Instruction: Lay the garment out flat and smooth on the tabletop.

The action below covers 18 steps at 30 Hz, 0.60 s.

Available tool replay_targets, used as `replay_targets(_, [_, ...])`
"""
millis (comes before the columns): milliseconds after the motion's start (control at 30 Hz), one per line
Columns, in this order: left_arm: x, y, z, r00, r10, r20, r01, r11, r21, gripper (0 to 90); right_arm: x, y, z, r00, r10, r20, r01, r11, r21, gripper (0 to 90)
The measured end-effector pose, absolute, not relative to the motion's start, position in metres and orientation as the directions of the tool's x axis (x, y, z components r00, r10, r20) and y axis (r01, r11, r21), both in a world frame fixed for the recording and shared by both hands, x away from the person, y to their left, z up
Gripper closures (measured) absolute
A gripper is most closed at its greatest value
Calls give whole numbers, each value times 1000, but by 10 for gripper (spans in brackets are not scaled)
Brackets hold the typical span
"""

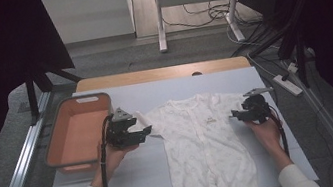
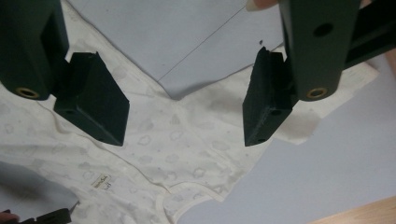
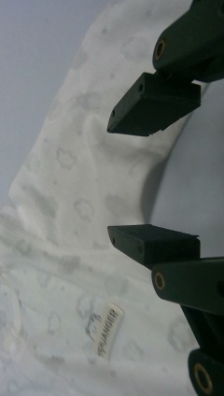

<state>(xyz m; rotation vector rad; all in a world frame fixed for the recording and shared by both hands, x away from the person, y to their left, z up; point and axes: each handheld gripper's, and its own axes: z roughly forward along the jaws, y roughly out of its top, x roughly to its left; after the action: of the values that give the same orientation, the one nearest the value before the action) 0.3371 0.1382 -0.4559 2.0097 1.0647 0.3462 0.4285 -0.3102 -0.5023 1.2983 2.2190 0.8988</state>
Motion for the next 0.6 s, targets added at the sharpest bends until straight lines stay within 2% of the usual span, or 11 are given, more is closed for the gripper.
replay_targets(167, [337,138,-457,601,789,-125,565,-309,766,325,439,-314,-507,-461,887,-13,624,335,706,556])
replay_targets(300, [337,139,-457,600,790,-124,563,-307,767,325,441,-314,-512,-485,874,-21,636,369,677,825])
replay_targets(333, [337,140,-456,600,791,-124,562,-306,768,325,440,-314,-511,-482,875,-30,636,374,675,859])
replay_targets(600, [336,145,-454,592,796,-126,560,-294,774,325,431,-328,-506,-458,888,-51,643,370,671,879])
